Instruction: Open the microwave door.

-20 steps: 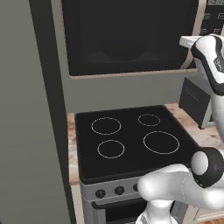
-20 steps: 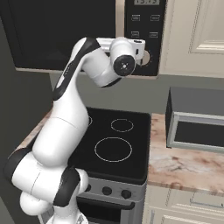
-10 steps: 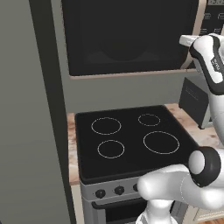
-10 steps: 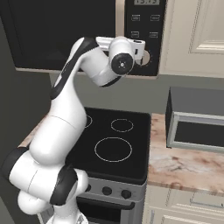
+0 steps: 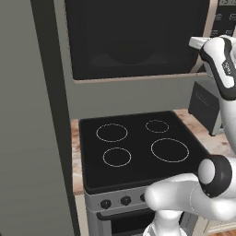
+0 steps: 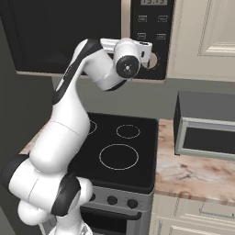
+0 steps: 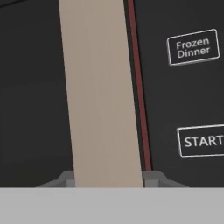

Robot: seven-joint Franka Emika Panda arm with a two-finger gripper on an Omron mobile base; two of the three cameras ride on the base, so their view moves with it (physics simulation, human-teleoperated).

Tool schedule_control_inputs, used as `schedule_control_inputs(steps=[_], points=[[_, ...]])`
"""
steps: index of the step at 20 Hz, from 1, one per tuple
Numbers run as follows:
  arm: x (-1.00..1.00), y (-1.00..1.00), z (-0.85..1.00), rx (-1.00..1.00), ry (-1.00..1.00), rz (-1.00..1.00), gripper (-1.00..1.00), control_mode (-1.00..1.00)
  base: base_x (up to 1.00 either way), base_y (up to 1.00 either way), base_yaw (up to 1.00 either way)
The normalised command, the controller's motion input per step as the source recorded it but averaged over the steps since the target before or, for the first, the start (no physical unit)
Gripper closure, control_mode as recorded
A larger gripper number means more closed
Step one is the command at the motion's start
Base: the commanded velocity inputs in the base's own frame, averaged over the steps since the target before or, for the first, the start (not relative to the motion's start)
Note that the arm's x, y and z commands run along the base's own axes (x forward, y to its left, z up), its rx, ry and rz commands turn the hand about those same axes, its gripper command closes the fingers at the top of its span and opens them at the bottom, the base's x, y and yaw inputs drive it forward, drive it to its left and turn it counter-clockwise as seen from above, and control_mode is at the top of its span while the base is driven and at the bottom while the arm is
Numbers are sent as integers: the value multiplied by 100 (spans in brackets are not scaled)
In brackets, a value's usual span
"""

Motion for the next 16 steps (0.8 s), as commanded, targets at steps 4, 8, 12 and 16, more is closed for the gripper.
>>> schedule_control_inputs(steps=[4,8,12,16], points=[[-31,0,0,0,-5,0,100,-100,0,0,0],[-61,0,11,0,-16,2,100,-100,0,0,0],[-77,0,25,0,-18,4,100,-100,0,0,0],[-87,0,40,0,-11,1,100,-100,0,0,0]])
